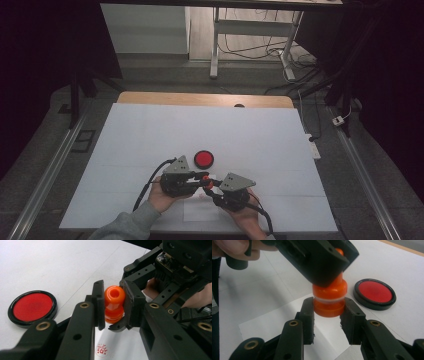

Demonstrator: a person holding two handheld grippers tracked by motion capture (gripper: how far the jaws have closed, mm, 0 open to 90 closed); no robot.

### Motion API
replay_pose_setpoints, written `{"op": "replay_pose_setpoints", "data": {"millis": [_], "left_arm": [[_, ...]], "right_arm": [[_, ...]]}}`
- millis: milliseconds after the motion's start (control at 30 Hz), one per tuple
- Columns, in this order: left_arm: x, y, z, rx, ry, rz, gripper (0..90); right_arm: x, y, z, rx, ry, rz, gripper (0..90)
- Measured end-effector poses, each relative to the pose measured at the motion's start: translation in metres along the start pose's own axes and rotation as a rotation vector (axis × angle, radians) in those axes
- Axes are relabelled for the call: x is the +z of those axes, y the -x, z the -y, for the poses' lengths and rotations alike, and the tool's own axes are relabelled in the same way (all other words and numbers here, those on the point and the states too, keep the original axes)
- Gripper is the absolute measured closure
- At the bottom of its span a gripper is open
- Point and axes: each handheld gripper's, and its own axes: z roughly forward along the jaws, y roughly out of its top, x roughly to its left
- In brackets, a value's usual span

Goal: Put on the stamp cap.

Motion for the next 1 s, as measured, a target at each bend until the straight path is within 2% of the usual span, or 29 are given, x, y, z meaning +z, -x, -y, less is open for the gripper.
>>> {"op": "replay_pose_setpoints", "data": {"millis": [533,700,867,1000], "left_arm": [[0.0021,-0.0007,0.0008,-0.003,-0.009,0.001,72.3],[0.0023,-0.0019,0.0014,-0.007,-0.002,0.012,72.3],[0.0016,-0.0048,0.0020,-0.028,0.003,0.030,72.4],[0.0017,-0.0049,0.0028,-0.030,0.015,0.031,72.4]], "right_arm": [[-0.0005,-0.0004,-0.0010,0.000,0.012,0.006,64.6],[-0.0014,-0.0013,-0.0015,-0.002,0.020,0.022,64.7],[-0.0023,-0.0027,-0.0024,-0.007,0.024,0.032,64.9],[-0.0024,-0.0025,-0.0022,0.009,0.028,0.034,65.0]]}}
